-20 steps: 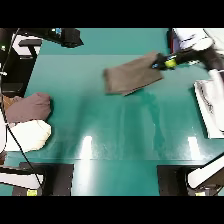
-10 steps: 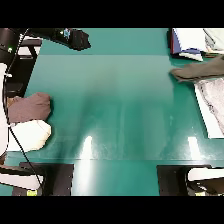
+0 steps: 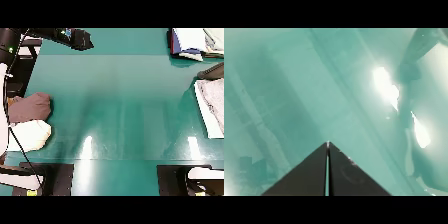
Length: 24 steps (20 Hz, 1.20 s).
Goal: Fold the shirts.
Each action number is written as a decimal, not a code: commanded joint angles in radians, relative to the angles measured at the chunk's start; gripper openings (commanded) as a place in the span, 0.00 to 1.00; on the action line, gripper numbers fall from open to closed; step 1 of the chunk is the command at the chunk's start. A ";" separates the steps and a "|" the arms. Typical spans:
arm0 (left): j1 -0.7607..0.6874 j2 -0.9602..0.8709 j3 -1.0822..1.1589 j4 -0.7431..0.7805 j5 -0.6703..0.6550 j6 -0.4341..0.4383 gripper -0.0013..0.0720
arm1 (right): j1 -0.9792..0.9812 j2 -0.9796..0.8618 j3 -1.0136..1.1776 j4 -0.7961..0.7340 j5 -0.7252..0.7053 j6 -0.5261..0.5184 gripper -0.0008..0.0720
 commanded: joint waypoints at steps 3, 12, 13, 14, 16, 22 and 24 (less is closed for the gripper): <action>-0.001 0.000 0.000 -0.003 0.000 0.003 0.05 | -0.013 0.105 -0.001 -0.014 0.070 -0.010 0.03; -0.001 0.000 0.000 -0.002 -0.030 0.019 0.05 | -0.042 0.198 -0.166 -0.194 0.325 0.033 0.03; -0.001 0.000 0.000 -0.002 -0.033 0.021 0.05 | -0.056 0.223 -0.232 -0.234 0.338 0.034 0.03; -0.001 0.000 0.000 -0.003 -0.034 0.027 0.05 | -0.072 0.249 -0.294 -0.266 0.344 0.040 0.03; -0.001 0.000 0.000 -0.003 -0.034 0.038 0.05 | -0.115 0.301 -0.416 -0.281 0.348 0.040 0.03; -0.001 0.000 0.000 -0.003 -0.040 0.037 0.05 | -0.230 0.398 -0.679 -0.296 0.349 0.039 0.32; -0.001 0.000 0.000 -0.003 -0.043 0.038 0.05 | -0.258 0.408 -0.724 -0.299 0.353 0.039 0.78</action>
